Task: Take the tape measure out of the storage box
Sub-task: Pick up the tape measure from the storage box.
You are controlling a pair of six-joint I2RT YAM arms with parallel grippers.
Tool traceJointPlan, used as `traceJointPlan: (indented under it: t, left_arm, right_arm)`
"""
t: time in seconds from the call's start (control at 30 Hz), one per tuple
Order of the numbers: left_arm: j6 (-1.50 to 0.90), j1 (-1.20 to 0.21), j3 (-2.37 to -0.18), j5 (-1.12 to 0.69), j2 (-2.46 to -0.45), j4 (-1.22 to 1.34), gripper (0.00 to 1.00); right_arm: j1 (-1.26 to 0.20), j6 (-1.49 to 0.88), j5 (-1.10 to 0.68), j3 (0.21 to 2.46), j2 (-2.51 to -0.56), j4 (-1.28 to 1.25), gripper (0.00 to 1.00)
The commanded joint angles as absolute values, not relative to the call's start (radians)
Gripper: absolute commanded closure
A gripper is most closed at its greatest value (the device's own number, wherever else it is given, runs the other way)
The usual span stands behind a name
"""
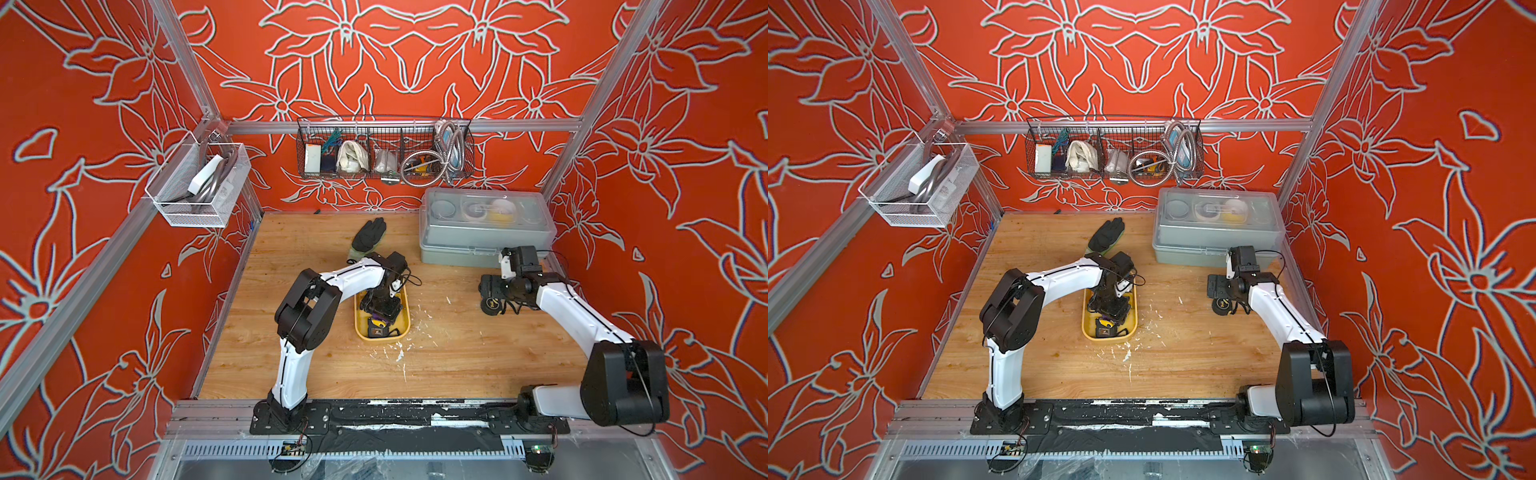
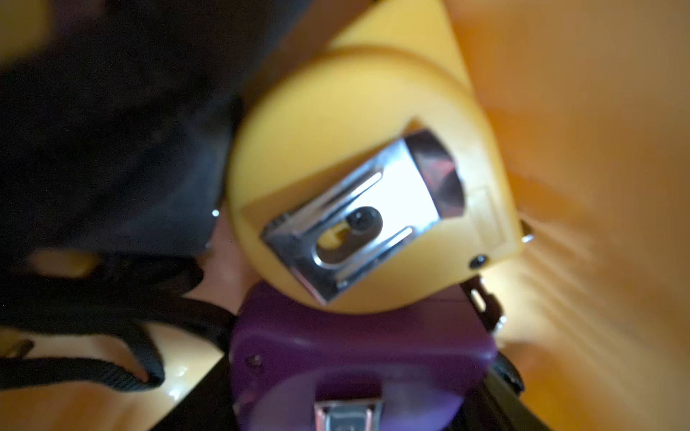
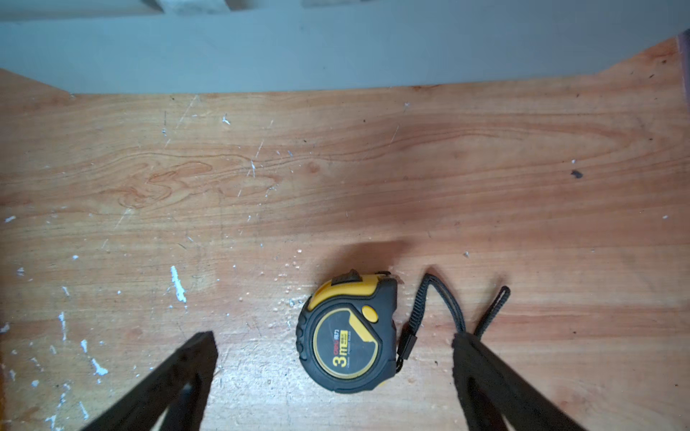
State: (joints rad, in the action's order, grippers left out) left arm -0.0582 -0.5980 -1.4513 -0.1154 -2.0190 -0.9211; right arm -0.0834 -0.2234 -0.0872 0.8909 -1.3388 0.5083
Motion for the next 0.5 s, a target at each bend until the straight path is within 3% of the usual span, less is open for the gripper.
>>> traceJointPlan:
  t: [0.0,0.47]
  left_arm:
    - [-0.05,-0.607,-1.462,-0.132,-2.017,-0.931,0.49]
    - [-0.073,-0.606,-1.593,-0.149,-1.79,-0.989,0.55]
  right_arm:
    - [-0.083,-0.223,-0.151,0.893,-1.301,0.542,0.0]
    - [-0.189,-0.23,-0.619,0.656,-1.144,0.243,0.02]
